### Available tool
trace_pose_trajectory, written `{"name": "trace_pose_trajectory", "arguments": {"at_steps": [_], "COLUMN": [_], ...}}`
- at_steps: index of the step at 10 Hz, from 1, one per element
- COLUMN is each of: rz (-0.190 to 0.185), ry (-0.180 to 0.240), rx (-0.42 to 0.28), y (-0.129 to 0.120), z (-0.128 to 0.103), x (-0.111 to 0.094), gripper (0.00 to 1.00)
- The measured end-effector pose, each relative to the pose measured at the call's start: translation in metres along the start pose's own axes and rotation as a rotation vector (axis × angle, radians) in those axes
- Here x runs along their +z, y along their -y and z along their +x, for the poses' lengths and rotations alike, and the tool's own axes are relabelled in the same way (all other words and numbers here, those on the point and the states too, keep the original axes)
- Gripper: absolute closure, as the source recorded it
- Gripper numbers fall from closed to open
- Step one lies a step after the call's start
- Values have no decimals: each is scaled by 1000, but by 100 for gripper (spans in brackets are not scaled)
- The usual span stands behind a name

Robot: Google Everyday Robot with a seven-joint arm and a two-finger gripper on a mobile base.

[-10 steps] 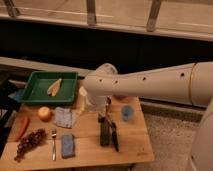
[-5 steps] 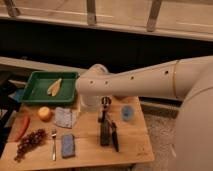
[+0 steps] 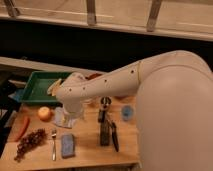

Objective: Wipe red bowl with sponge

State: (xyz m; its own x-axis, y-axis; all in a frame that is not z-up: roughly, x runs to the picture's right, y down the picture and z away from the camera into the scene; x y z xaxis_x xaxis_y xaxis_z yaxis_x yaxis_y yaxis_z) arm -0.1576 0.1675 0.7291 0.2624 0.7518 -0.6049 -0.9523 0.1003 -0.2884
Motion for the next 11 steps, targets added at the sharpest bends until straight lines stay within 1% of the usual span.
{"name": "trace_pose_trajectory", "arguments": {"at_steps": [1, 2, 3, 4, 9, 10, 11], "rz": [-18, -29, -48, -61, -59, -56, -54], "ry": [-29, -45, -70, -84, -91, -104, -123], "rx": [-25, -37, -58, -74, -72, -71, -71], "y": [-13, -20, -29, -33, -33, -34, -36], "z": [7, 12, 18, 20, 20, 19, 18], "x": [12, 19, 26, 29, 30, 35, 46], "gripper": [30, 30, 30, 30, 30, 30, 30]}}
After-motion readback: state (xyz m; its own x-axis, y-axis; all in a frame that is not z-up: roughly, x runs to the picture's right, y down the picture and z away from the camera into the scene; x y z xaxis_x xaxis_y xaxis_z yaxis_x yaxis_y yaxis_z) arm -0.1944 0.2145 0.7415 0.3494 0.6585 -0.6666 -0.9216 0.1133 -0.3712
